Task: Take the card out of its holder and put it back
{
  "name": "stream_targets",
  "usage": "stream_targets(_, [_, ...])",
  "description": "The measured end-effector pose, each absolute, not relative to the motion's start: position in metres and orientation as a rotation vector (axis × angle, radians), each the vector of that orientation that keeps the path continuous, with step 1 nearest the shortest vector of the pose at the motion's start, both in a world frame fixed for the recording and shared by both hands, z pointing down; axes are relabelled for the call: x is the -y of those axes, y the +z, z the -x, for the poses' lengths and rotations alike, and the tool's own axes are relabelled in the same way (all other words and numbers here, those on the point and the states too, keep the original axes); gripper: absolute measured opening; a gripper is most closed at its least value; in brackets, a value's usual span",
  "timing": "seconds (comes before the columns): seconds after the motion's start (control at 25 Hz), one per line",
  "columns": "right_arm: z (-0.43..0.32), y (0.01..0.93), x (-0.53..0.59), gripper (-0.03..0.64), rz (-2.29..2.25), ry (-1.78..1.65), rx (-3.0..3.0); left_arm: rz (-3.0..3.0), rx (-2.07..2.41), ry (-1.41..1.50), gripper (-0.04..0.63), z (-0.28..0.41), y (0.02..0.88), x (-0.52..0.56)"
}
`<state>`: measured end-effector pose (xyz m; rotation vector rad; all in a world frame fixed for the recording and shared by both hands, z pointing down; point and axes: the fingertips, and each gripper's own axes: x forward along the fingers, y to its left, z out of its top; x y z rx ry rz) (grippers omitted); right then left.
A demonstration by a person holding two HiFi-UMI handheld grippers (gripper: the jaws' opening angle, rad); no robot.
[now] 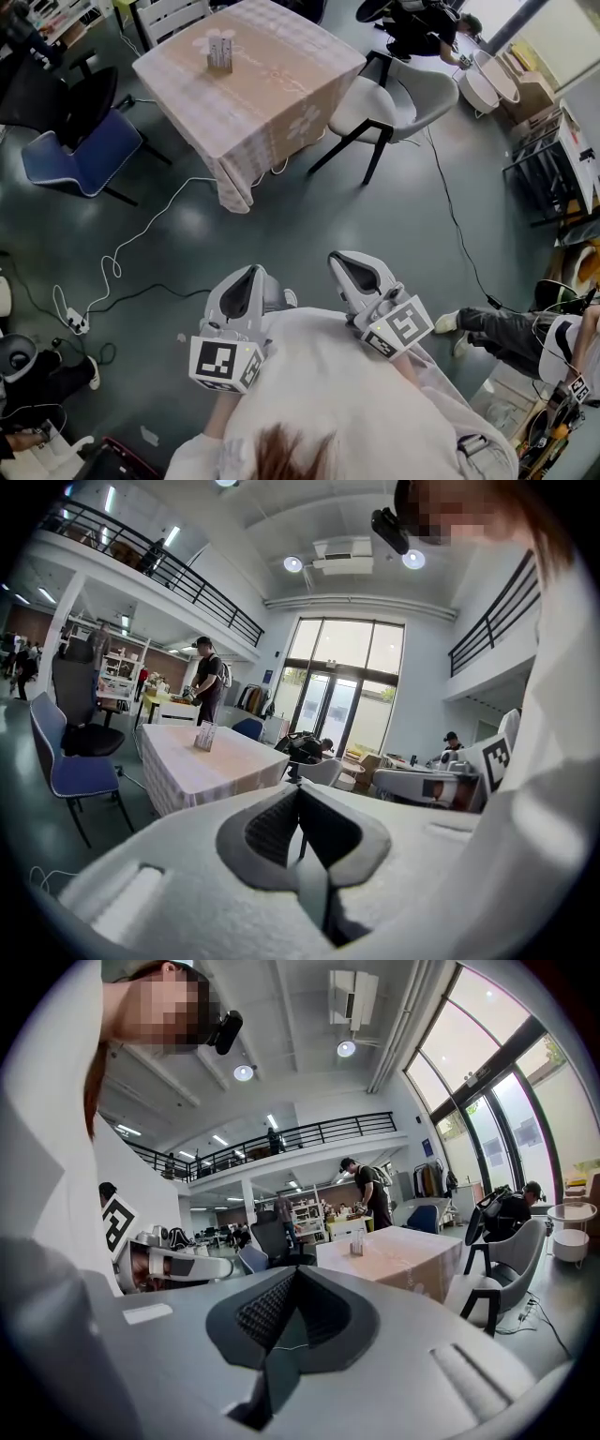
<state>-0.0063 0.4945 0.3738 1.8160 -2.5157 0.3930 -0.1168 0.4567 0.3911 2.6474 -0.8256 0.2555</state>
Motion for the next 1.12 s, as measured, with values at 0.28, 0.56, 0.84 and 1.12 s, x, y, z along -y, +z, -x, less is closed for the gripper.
stream_targets(0.28, [-0.007,0.374,-0.464,-0.003,-1.867,0.387,2.463,-2.648,0.809,0.251,0.000,0.107,0.389,-0.421])
stream_targets(0.56, [-0.007,0.363,-0.417,-0.003,-1.908,0.375,2.429,-2.666,0.766,0.267,0.000,0.102,0.379,-0.369])
stream_targets(0.84, [0.005,0.362,-0.374,-0.003,-1.903,0.382,2.432,-2.694,0.751,0.298,0.000,0.111,0.379,-0.331])
stream_targets(1.12, [0.026,0.370,-0.336,-0.003,-1.875,0.377,2.471,-2.626,0.862,0.277,0.000,0.149,0.393,-0.292])
